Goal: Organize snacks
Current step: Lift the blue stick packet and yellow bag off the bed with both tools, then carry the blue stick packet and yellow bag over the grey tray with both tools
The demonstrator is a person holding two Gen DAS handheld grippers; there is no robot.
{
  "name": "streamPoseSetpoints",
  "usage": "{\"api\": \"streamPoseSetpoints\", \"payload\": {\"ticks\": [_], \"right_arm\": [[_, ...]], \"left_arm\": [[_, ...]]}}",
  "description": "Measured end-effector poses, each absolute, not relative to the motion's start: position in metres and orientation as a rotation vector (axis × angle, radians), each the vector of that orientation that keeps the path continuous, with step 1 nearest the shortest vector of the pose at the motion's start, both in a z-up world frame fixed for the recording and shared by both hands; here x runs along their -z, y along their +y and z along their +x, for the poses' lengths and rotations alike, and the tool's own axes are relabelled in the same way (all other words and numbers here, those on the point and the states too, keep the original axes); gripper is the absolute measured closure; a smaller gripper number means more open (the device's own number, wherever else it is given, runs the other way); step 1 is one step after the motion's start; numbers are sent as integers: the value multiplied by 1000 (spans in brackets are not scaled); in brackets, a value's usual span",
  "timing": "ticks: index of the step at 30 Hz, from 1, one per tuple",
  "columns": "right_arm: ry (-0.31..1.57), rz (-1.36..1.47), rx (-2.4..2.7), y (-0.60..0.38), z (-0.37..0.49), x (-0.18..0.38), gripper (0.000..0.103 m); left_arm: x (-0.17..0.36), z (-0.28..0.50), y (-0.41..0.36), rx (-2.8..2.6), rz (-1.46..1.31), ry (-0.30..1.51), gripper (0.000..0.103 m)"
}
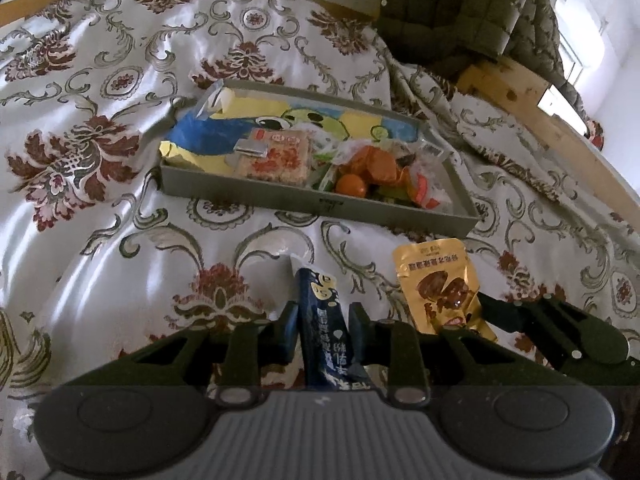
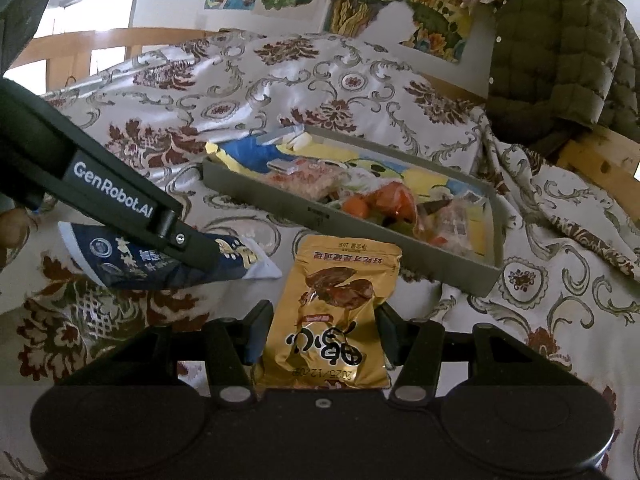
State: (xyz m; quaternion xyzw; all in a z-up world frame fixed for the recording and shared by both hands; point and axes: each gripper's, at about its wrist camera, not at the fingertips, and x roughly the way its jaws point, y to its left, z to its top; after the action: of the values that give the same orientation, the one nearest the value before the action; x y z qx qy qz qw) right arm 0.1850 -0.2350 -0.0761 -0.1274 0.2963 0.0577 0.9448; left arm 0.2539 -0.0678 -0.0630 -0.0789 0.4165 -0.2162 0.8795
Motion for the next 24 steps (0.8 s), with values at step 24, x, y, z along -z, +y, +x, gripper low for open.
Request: {"api": "streamPoseSetpoints", "payload": {"ticks": [24], "right_arm": [[639,-260,-102,-240,190,83,46]], "left_arm": [[104,274,-92,436,-4,967,72]]}}
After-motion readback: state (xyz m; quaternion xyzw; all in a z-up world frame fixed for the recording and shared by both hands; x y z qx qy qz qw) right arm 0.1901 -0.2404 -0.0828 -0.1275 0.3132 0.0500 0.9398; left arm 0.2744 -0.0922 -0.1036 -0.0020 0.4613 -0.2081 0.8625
